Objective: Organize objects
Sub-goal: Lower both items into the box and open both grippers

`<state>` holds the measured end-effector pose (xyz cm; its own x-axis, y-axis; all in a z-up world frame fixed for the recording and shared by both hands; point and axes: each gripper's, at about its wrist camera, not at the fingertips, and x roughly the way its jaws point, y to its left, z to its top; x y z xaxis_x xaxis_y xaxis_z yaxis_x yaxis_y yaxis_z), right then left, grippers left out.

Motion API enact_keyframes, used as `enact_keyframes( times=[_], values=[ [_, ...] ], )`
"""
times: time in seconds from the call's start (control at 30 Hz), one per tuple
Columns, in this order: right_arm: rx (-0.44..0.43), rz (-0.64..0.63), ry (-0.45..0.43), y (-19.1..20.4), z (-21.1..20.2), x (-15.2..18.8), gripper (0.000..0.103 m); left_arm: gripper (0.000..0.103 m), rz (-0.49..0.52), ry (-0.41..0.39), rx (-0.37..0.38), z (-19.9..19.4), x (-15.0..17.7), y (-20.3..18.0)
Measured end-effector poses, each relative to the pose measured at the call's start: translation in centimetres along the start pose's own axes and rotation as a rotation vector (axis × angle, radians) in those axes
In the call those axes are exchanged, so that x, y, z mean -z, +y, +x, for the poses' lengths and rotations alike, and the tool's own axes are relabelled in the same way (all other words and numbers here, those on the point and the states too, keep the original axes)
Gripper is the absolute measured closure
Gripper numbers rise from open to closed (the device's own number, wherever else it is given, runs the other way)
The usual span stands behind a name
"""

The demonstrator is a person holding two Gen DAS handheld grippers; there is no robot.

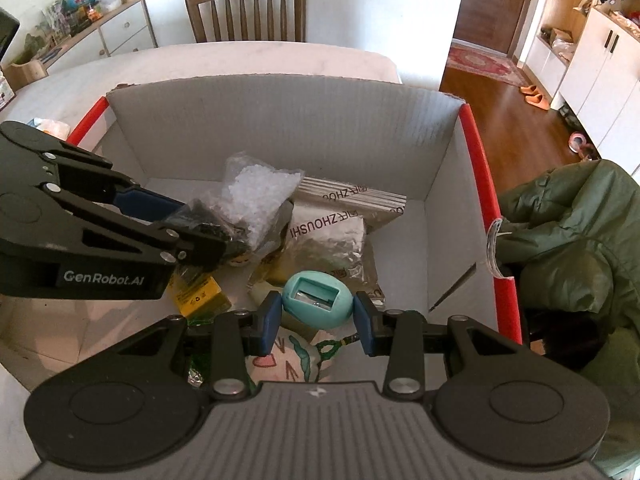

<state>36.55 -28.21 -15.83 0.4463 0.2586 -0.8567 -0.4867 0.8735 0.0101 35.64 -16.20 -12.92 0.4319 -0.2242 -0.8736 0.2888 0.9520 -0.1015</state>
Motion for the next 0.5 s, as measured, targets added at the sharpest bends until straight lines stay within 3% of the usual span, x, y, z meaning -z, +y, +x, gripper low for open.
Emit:
enact_keyframes(
  times=[0.27,0.37,0.4,0.5],
  values=[
    [-0.012,-0.018,-0.019,0.0,-1.0,0.4,0.064,0.067,-0.011,-0.002,-0.01,-0.2,0.3,0.0],
    [-0.011,-0.006,-0.03,-0.3,-1.6,0.6,0.06,0.056,-0.018,-0.011,-0.028,-0.4,0.5,0.0],
    [-0.009,-0.002,-0.035,-0.4,-1.8,0.6,0.059,0.048,-0.018,-0.019,-0.037,-0.6,0.5,0.0],
    [-0.012,0.018,-0.051,-0.5,-2.7,0.5,0.058,0.046,-0.025,-0.043,-0.041,-1.4,0.7,0.2]
  ],
)
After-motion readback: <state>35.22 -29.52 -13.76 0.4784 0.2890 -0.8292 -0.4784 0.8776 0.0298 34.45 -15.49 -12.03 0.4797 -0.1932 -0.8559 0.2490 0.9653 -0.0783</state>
